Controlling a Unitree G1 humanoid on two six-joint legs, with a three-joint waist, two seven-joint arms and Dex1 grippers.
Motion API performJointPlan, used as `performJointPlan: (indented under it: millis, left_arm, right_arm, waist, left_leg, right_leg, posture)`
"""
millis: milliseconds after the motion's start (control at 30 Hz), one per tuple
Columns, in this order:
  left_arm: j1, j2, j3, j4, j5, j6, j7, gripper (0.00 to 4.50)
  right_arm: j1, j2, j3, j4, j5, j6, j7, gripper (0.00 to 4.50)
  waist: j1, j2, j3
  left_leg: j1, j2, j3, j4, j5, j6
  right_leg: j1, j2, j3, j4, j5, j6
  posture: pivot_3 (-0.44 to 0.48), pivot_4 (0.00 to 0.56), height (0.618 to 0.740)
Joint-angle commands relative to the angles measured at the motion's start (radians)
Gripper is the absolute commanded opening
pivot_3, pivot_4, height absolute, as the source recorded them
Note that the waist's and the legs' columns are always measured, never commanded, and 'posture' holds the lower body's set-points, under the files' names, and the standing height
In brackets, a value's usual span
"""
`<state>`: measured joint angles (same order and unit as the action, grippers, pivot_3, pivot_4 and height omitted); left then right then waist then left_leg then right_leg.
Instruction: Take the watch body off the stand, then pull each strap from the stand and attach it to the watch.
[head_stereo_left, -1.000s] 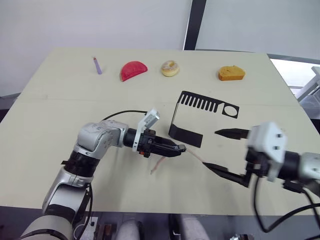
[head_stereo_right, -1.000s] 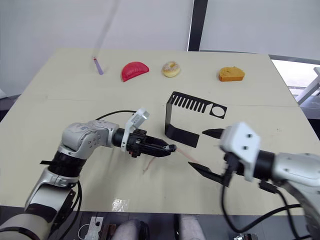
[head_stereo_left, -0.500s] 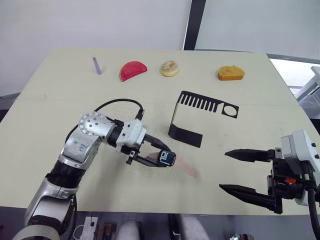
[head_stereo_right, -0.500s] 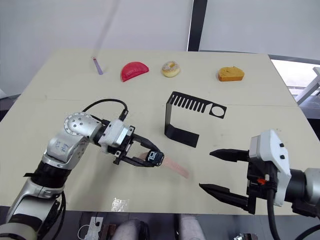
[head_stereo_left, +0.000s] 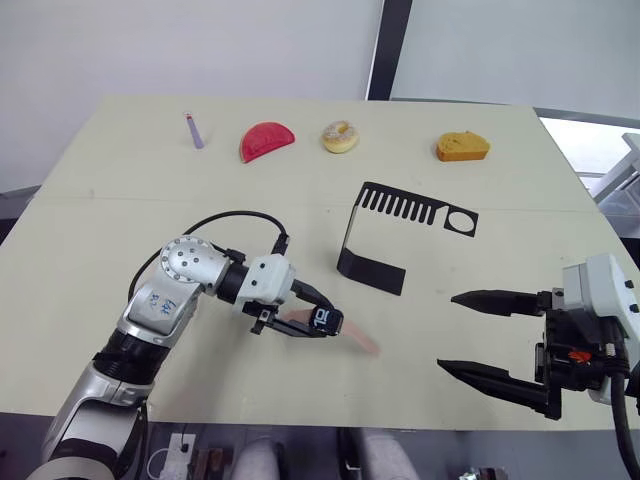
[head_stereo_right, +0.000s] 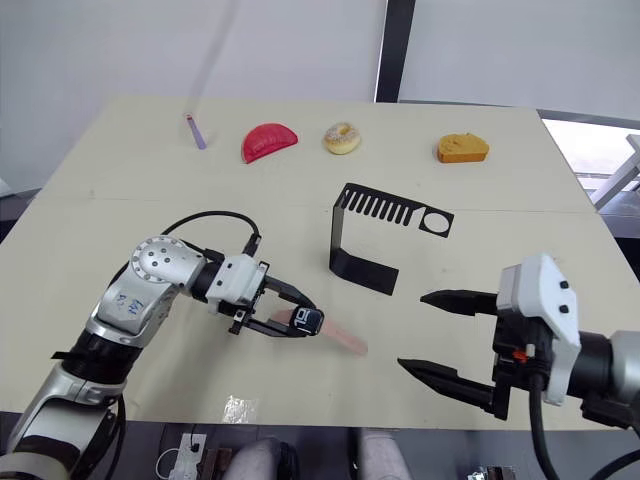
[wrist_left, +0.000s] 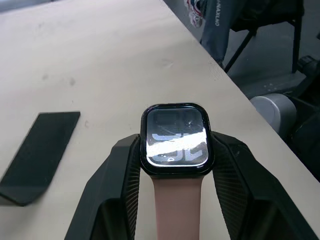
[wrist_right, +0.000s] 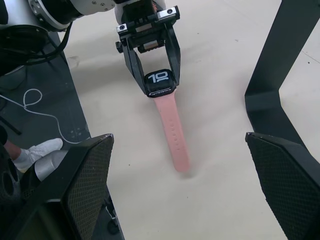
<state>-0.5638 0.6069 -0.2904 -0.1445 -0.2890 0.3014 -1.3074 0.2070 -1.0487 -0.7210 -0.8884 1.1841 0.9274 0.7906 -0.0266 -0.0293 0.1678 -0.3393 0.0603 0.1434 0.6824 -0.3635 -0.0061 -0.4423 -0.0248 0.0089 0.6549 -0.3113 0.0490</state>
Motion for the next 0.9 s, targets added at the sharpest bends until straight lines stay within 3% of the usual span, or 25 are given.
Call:
performJointPlan:
  millis: [33, 200, 333, 400, 467, 533, 633, 767, 900]
  left_arm:
    - [0.023, -0.053, -0.056, -0.065, 0.051, 0.107, 0.128, 1.6]
    - [0.049, -0.094, -0.174, 0.004, 0.208, 0.036, 0.211, 1.6]
    - [0.057, -0.12, -0.201, 0.049, 0.245, 0.042, 0.241, 1.6]
    - [0.06, -0.115, -0.162, 0.038, 0.205, 0.09, 0.228, 2.65]
    - [0.06, -0.099, -0.111, 0.009, 0.148, 0.154, 0.208, 3.41]
    - [0.067, -0.001, 0.013, -0.028, 0.015, 0.205, 0.099, 4.43]
    - [0.079, 0.181, 0.178, -0.03, -0.142, 0.236, -0.076, 4.47]
    - [0.111, 0.446, 0.319, 0.048, -0.212, 0.256, -0.274, 4.47]
    - [0.143, 0.585, 0.397, 0.151, -0.228, 0.226, -0.295, 4.47]
  right_arm:
    - [0.017, 0.005, 0.063, -0.024, -0.099, -0.058, -0.007, 4.46]
    - [0.039, 0.013, 0.15, -0.016, -0.194, -0.108, 0.008, 4.46]
    - [0.07, 0.012, 0.18, 0.011, -0.274, -0.149, 0.039, 4.46]
    - [0.094, 0.012, 0.168, 0.027, -0.305, -0.168, 0.065, 4.5]
    - [0.116, 0.012, 0.148, 0.042, -0.326, -0.184, 0.09, 4.5]
    - [0.153, 0.014, 0.077, 0.058, -0.334, -0.187, 0.134, 4.5]
    - [0.218, 0.025, -0.062, 0.092, -0.319, -0.178, 0.224, 4.5]
    - [0.287, 0.021, -0.244, 0.174, -0.316, -0.154, 0.357, 4.5]
    - [0.317, 0.025, -0.313, 0.253, -0.377, -0.194, 0.421, 4.5]
  waist:
    - [0.001, 0.0, 0.0]
    - [0.001, 0.0, 0.0]
    - [0.0, 0.0, 0.0]
    - [0.001, 0.0, 0.0]
    - [0.002, 0.0, 0.0]
    - [-0.004, 0.0, 0.0]
    - [-0.009, -0.001, 0.0]
    - [-0.002, 0.0, 0.001]
    - [0.0, -0.001, 0.001]
  left_leg:
    - [0.0, 0.0, 0.0, 0.0, 0.0, 0.0]
    - [0.0, 0.0, 0.0, 0.0, 0.0, 0.0]
    - [0.001, 0.0, 0.001, 0.0, 0.0, 0.0]
    - [0.001, 0.0, 0.001, 0.0, 0.0, 0.0]
    - [0.001, 0.0, 0.001, 0.0, 0.0, 0.0]
    - [0.001, 0.0, 0.001, 0.0, 0.0, 0.0]
    - [0.002, 0.002, 0.001, 0.0, 0.0, -0.001]
    - [0.004, 0.002, 0.001, -0.001, 0.001, -0.002]
    - [0.004, 0.001, 0.001, -0.002, -0.001, 0.0]
  right_leg:
    - [0.0, 0.0, 0.0, 0.0, 0.0, 0.0]
    - [0.0, 0.0, 0.0, 0.0, 0.0, 0.0]
    - [0.0, 0.0, 0.001, 0.0, 0.0, 0.0]
    - [0.0, 0.0, 0.001, 0.0, 0.0, 0.0]
    - [0.0, 0.0, 0.001, 0.0, 0.0, 0.0]
    - [0.0, 0.0, 0.001, 0.001, 0.0, 0.0]
    - [0.0, 0.001, 0.0, 0.003, -0.001, -0.002]
    - [0.001, 0.001, -0.001, 0.002, -0.002, -0.003]
    - [0.002, 0.001, -0.001, -0.002, -0.002, -0.003]
  posture:
    - [0.0, 0.15, 0.737]
    - [0.0, 0.15, 0.737]
    - [0.0, 0.15, 0.737]
    - [0.0, 0.15, 0.737]
    - [0.0, 0.15, 0.737]
    - [0.0, 0.15, 0.737]
    - [0.0, 0.15, 0.737]
    - [0.0, 0.15, 0.737]
    - [0.0, 0.15, 0.737]
